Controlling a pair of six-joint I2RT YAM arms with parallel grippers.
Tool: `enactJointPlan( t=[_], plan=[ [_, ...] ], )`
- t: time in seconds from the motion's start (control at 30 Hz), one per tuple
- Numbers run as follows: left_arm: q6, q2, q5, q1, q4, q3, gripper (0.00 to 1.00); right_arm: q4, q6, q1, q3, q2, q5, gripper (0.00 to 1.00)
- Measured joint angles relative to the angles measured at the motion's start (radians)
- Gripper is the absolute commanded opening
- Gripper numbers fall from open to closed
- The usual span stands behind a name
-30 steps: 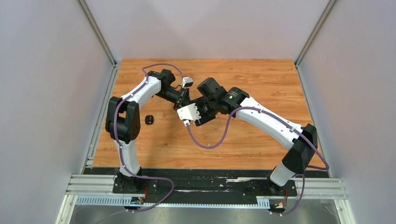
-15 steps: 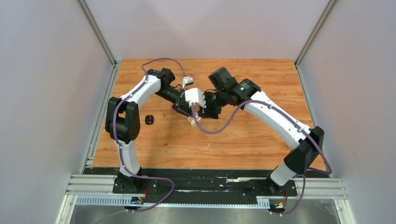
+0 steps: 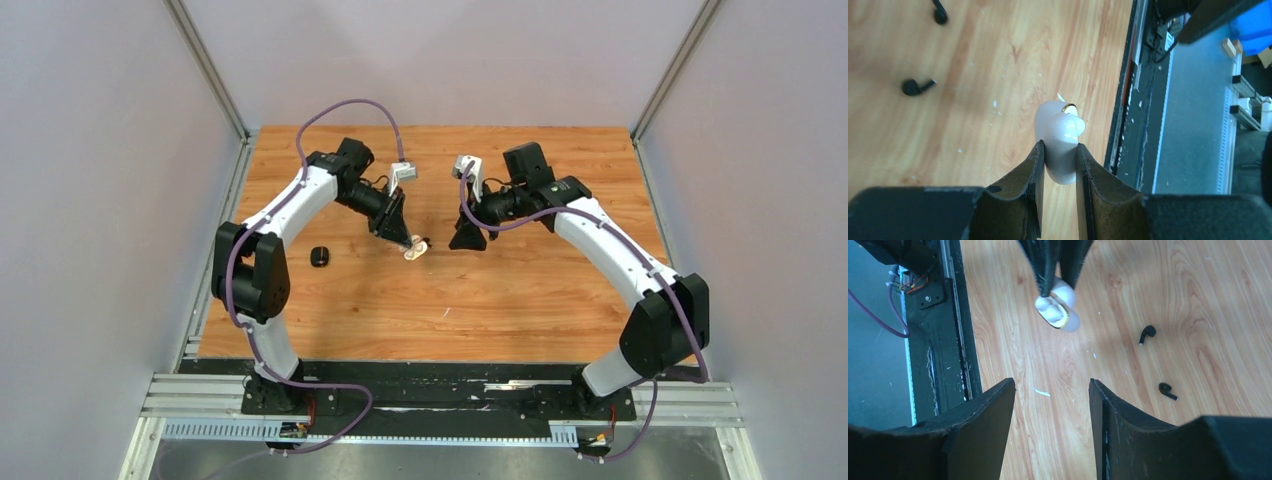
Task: Insert the wireless bluetooth earbuds into the charging case
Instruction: Place the earbud in the charging case, then close the charging case.
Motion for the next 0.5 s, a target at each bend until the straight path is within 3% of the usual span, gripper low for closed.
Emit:
enactJointPlan(
  t=[0.3, 0.5],
  plan=[
    [-0.055, 0.085, 0.102, 0.000, -0.012, 0.203, 0.00, 0.058, -0.137, -0.042, 0.048, 0.100, -0.221, 0.54],
    [0.016, 0.097, 0.168, 0.000, -0.117, 0.322, 0.00, 0.070, -0.228, -0.043, 0.142, 0.228, -0.328, 0.53]
  ],
)
